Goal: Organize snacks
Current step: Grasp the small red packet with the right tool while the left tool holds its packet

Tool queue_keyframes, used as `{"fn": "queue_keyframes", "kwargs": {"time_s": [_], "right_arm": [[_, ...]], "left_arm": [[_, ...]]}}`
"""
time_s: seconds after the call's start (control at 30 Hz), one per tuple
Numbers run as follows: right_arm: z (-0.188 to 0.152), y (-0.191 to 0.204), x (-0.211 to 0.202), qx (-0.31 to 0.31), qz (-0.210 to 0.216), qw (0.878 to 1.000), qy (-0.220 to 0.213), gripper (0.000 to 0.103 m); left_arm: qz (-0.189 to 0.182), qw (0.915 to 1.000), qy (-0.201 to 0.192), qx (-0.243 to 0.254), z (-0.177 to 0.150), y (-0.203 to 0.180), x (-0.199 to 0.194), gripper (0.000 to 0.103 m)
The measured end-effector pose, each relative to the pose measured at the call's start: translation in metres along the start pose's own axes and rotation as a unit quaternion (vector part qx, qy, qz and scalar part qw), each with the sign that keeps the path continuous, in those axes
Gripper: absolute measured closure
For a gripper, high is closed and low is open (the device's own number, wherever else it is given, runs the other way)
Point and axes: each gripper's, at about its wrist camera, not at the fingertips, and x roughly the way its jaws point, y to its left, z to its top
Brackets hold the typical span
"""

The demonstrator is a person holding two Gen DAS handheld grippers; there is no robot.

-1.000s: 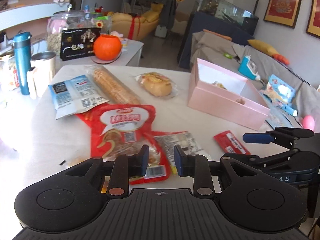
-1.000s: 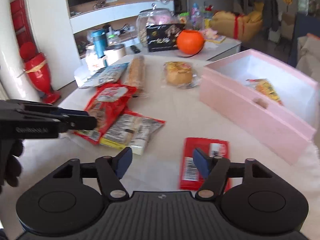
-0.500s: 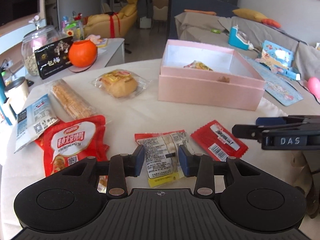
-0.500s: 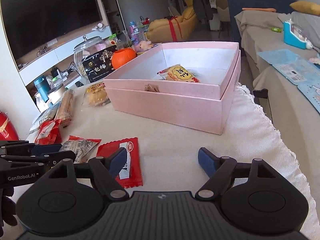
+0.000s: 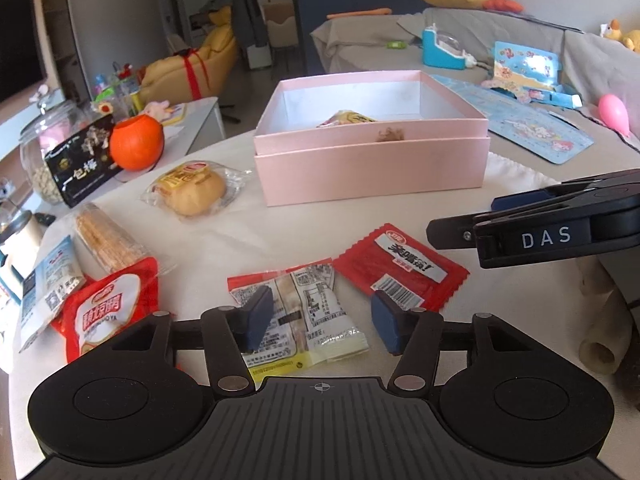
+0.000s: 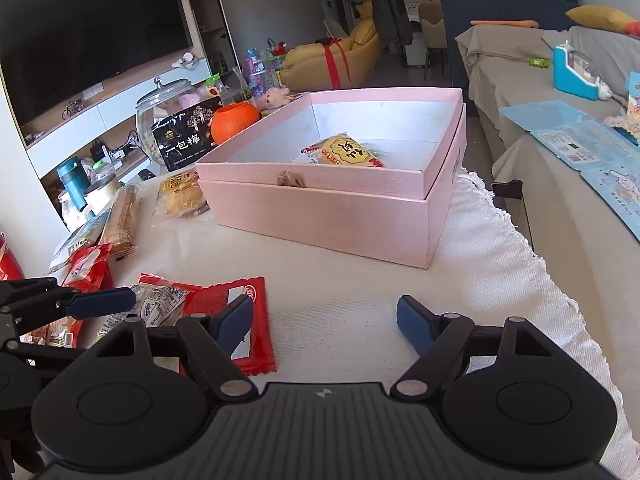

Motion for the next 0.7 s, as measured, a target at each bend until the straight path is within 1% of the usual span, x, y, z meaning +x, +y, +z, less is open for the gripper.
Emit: {"fn": "queue_keyframes", "kwargs": {"time_s": [0.07, 0.1, 0.17, 0.2, 0.23, 0.37, 0.43, 0.5, 0.63, 0.7], "right_arm": [[0.0, 0.0, 0.0, 0.0, 0.0, 1.0, 0.0, 0.024], [0.0, -0.001, 0.0, 0.0, 0.0, 1.0, 0.0, 0.024], [0.0, -0.002, 0.0, 0.002, 0.0, 1.0, -0.001, 0.024], [0.0, -0.002, 0.0, 0.003, 0.001, 1.0, -0.001, 0.024], [0.0, -0.002, 0.0, 0.004, 0.001, 1.0, -0.001, 0.023], [-0.001, -0.002, 0.001, 0.002, 0.001, 1.0, 0.0, 0.022], [-0.001, -0.001, 0.001, 0.0, 0.001, 1.0, 0.001, 0.021], [-0.001, 0.0, 0.002, -0.002, 0.002, 1.0, 0.002, 0.02], [0.0, 0.002, 0.003, -0.013, 0.005, 1.0, 0.01, 0.015], [0.001, 0.004, 0.006, -0.026, 0.016, 0.999, 0.021, 0.006]], "left_arm": [[-0.017, 0.9997, -0.004, -0.016, 0.001, 0.007, -0.004, 0.042], [-0.015, 0.9996, -0.007, -0.024, 0.001, 0.01, -0.005, 0.043], [0.014, 0.9994, -0.011, -0.03, 0.002, 0.014, -0.006, 0.044], [0.025, 0.9992, -0.006, -0.03, 0.002, 0.016, -0.004, 0.045], [0.026, 0.9991, -0.001, -0.034, 0.003, 0.018, -0.001, 0.041], [0.021, 0.9991, 0.017, -0.032, 0.002, 0.021, 0.013, 0.038], [0.009, 0.9986, 0.012, -0.051, 0.001, 0.03, 0.018, 0.035], [-0.005, 0.9975, 0.008, -0.07, 0.001, 0.039, 0.019, 0.035], [-0.023, 0.9975, 0.011, -0.066, -0.001, 0.042, 0.018, 0.037], [-0.037, 0.9976, 0.006, -0.059, -0.006, 0.042, 0.013, 0.038]]}}
